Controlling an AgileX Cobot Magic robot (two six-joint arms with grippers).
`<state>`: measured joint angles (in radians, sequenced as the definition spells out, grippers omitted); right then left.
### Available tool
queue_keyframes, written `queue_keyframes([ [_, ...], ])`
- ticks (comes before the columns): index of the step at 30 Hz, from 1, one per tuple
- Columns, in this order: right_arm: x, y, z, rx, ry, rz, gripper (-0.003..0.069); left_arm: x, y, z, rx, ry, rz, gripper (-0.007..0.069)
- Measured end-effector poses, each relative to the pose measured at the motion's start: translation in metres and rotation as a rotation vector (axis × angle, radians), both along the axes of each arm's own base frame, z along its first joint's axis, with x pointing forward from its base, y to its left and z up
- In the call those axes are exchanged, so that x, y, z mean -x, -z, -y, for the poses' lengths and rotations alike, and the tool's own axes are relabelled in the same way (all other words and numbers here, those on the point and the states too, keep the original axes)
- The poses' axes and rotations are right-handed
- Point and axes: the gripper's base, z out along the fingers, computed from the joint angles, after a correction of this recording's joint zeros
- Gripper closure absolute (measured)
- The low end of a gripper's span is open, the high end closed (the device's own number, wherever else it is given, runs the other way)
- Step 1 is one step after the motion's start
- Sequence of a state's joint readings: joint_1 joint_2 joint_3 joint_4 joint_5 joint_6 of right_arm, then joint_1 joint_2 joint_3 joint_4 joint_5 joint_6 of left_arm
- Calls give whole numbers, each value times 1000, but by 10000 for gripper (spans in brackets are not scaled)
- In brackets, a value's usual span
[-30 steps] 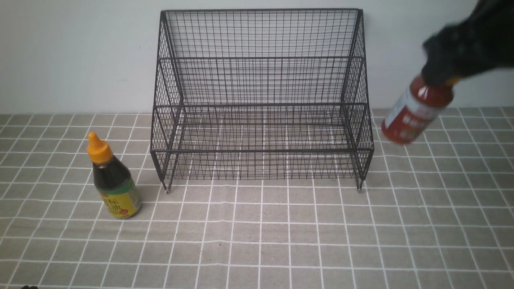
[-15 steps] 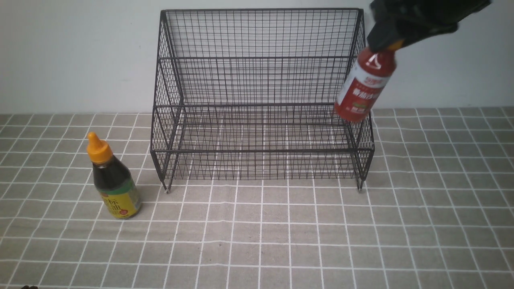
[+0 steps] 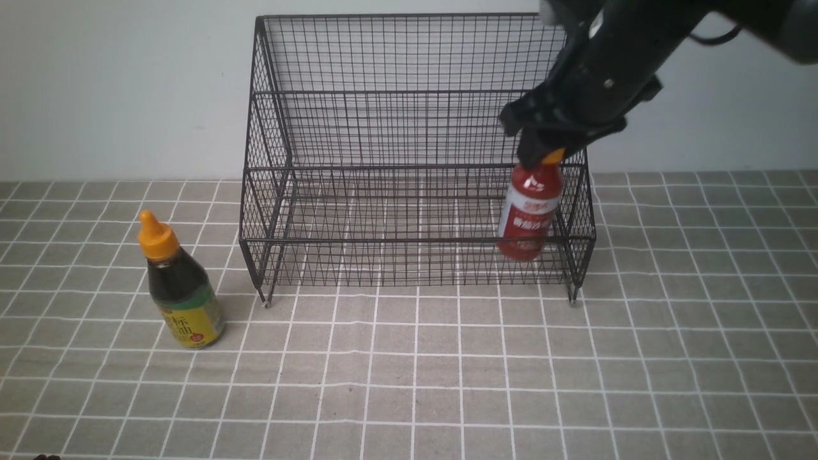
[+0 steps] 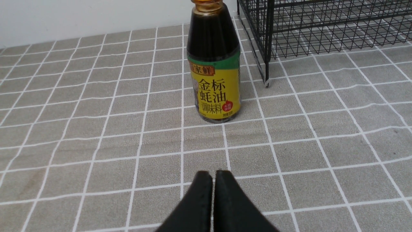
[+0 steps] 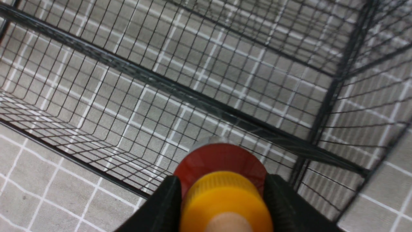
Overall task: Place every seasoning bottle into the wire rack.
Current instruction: Use the right arm to put the condiment bottle back on the shelf, then use the left arm to grab the condiment bottle closest to it
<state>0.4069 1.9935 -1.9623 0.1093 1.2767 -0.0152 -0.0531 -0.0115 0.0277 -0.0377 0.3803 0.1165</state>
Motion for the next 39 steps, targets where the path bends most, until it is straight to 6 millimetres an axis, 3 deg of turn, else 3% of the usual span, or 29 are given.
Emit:
queue_keyframes([
  [2, -1, 6, -5, 8, -7, -7, 354, 0, 0, 0, 0, 0, 0, 631],
  [5, 0, 8, -10, 29, -10, 4, 288, 0, 0, 0, 0, 0, 0, 631],
  [10, 3, -8, -7, 47, 3, 61, 184, 0, 0, 0, 0, 0, 0, 631],
  [15, 19, -61, 2, 3, 5, 197, 195, 0, 0, 0, 0, 0, 0, 631],
  [19, 63, -132, 23, -73, 12, 362, 350, 0, 0, 0, 0, 0, 0, 631],
  [20, 66, -136, 25, -77, 12, 371, 372, 0, 0, 0, 0, 0, 0, 631],
  [21, 96, -169, 39, -116, 17, 456, 463, 0, 0, 0, 0, 0, 0, 631],
  [22, 117, -190, 49, -144, 20, 514, 533, 0, 0, 0, 0, 0, 0, 631],
  [24, 151, -217, 64, -183, 24, 596, 615, 0, 0, 0, 0, 0, 0, 631],
  [26, 188, -241, 82, -221, 28, 677, 654, 0, 0, 0, 0, 0, 0, 631],
  [28, 221, -251, 98, -245, 31, 726, 667, 0, 0, 0, 0, 0, 0, 631],
  [29, 245, -255, 109, -259, 32, 756, 670, 0, 0, 0, 0, 0, 0, 631],
  [32, 305, -242, 137, -311, 36, 863, 671, 0, 0, 0, 0, 0, 0, 631],
  [34, 341, -218, 154, -371, 41, 988, 672, 0, 0, 0, -3, 0, 2, 631],
  [37, 367, -180, 166, -432, 47, 1108, 672, -1, -2, 0, 10, -1, 23, 631],
  [39, 393, -151, 178, -524, 57, 1276, 672, -2, -5, 1, 67, -4, 60, 631],
])
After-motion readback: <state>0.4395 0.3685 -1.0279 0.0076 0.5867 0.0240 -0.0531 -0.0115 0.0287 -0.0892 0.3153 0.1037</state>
